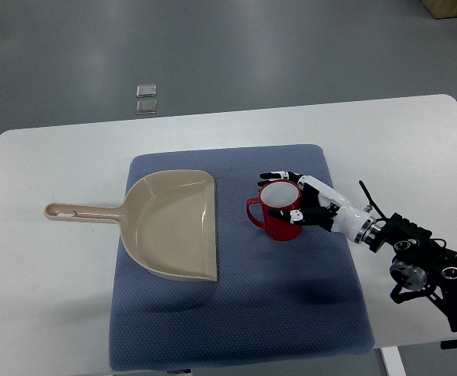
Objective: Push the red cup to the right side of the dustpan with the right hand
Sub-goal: 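Push the red mug with the right hand toward the dustpan, then push the red mug further onto the dustpan's edge with the right hand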
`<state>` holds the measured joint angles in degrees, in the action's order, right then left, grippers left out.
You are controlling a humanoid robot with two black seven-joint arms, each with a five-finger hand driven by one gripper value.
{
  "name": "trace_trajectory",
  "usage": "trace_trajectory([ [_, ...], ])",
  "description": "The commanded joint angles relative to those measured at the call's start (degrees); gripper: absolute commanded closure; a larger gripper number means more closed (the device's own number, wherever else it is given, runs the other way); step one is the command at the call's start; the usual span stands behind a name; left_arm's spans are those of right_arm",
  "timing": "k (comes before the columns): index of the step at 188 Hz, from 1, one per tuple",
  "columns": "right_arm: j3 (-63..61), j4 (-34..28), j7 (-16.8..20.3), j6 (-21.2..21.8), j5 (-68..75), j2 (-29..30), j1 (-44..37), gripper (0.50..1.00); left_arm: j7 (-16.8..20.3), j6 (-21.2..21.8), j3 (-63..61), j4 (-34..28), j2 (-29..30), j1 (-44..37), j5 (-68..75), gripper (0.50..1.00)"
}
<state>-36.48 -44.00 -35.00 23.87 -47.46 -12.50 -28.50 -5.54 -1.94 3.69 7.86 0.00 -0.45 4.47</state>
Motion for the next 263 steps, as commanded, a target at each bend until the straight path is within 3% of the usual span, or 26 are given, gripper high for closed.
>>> trace_trajectory([
  [1, -0.1, -0.3, 0.0, -0.1, 0.1, 0.1, -0.1, 0.711, 0.0, 0.0, 0.0, 0.1, 0.0, 0.0, 0.0, 0.5],
  [263, 0.0, 0.1, 0.0, -5.4, -3.3, 8.5, -0.7, 0.683, 0.0, 0.0, 0.0, 0.1, 0.0, 0.0, 0.0, 0.5],
])
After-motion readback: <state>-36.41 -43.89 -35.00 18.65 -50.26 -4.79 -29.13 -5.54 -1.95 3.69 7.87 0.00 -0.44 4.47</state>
